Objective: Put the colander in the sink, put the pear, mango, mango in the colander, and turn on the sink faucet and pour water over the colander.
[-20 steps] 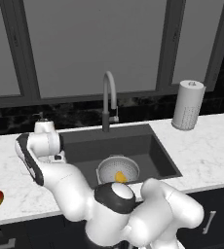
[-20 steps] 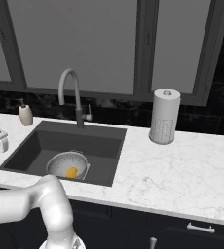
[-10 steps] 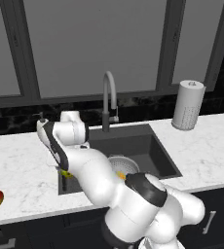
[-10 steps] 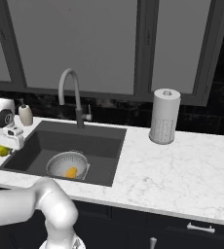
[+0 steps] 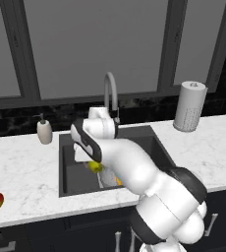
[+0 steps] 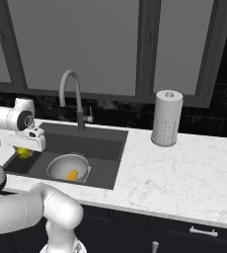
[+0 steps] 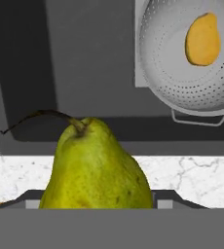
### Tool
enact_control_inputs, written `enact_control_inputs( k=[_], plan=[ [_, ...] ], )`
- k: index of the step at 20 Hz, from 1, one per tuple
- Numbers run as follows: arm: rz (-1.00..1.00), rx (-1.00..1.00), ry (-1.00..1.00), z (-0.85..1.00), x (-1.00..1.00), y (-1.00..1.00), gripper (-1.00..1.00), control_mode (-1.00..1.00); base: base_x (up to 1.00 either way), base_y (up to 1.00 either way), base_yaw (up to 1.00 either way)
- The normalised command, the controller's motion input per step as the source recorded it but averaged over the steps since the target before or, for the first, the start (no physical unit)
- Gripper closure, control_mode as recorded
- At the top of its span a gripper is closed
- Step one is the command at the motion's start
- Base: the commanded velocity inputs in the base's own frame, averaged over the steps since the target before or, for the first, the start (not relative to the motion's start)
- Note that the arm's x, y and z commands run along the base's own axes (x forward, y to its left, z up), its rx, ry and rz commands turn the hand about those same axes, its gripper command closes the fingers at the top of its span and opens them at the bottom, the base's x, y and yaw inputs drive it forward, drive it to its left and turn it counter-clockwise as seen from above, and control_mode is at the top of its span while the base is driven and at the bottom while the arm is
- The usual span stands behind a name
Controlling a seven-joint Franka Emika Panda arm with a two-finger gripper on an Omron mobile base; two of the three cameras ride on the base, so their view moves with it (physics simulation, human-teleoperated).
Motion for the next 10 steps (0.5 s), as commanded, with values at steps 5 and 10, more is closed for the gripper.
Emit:
enact_control_inputs(
  k=[5,10],
  plan=[
    [0.0,0.0,-0.02,0.02,0.0,-0.93,1.0,-1.0,0.0,0.0,0.0],
    [0.0,0.0,0.0,0.0,0.07,-0.84,1.0,-1.0,0.0,0.0,0.0]
  ],
)
